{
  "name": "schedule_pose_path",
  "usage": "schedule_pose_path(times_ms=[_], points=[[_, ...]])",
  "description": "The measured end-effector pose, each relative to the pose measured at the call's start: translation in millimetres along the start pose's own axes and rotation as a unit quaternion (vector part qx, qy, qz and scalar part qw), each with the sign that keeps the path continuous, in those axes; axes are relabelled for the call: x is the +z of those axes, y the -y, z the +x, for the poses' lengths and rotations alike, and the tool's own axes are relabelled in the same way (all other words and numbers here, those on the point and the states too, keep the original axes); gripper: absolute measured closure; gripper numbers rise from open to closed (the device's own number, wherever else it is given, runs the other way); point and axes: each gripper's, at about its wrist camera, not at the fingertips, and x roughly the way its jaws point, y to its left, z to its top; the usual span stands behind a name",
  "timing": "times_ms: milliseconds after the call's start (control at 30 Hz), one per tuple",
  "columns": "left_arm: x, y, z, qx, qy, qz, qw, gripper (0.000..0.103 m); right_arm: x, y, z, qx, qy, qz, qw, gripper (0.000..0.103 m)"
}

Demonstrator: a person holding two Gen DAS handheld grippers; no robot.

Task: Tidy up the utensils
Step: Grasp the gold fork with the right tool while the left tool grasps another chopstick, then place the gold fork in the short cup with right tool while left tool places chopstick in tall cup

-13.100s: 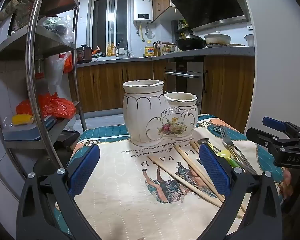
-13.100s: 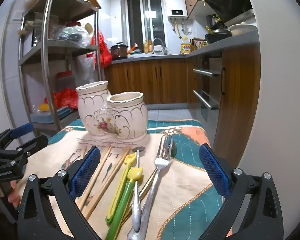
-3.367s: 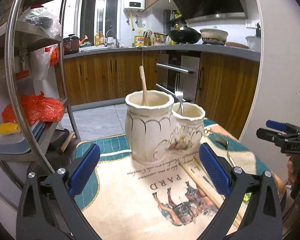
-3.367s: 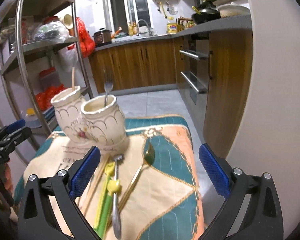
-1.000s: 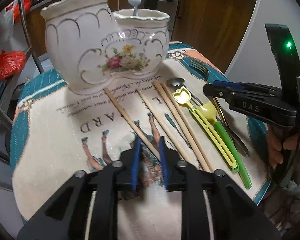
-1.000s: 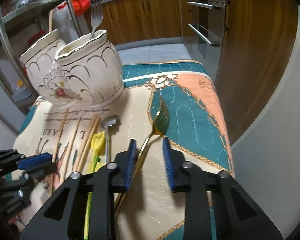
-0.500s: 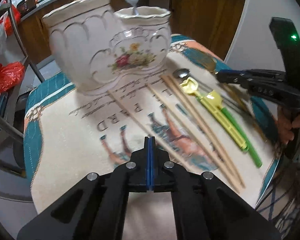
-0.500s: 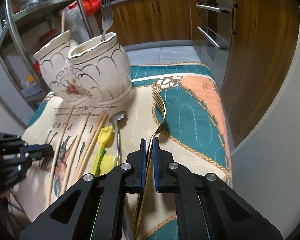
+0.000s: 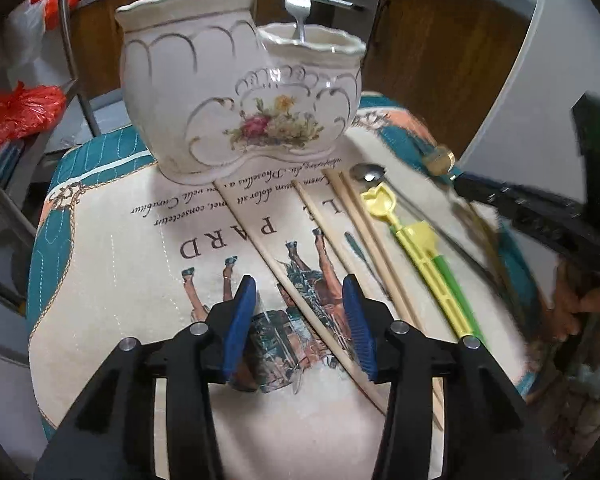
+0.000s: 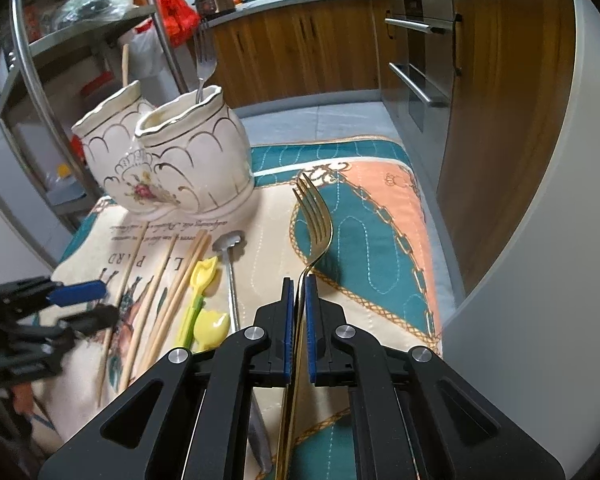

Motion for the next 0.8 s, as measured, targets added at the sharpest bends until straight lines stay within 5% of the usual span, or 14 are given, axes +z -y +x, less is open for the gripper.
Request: schedule_pose_path(times_ms=[67, 133, 467, 600, 800], points=[[-2.6, 6.5, 2.0, 0.024, 0.003, 0.02, 0.9995, 0.066, -0.8, -2.4, -1.1, 0.005, 0.0, -0.003, 1.0, 0.097], [-3.0, 6.3, 1.0, 0.03, 0.0, 0.032, 0.999, 0.089, -1.4, -4.5, -4.4, 0.008, 0.004, -0.008, 1.0, 0.102], [-10.2, -7.6, -11.4, 0.005, -0.035, 0.088, 0.9955, 0.098, 0.0, -3.7, -9.6, 0.02, -0.004, -0.009, 1.0, 0.102], [-17.3, -19.7, -17.3, 0.007, -0.037, 0.08, 0.9961, 0.098, -1.6, -5.3, -4.4, 0.01, -0.018, -0.013, 1.0, 0.08], [-25.9, -23.7, -21.3, -0.001, -0.012, 0.06, 0.9981, 0.095, -3.4, -10.2, 7.6, -0.008, -0.038, -0.024, 0.999, 0.079]])
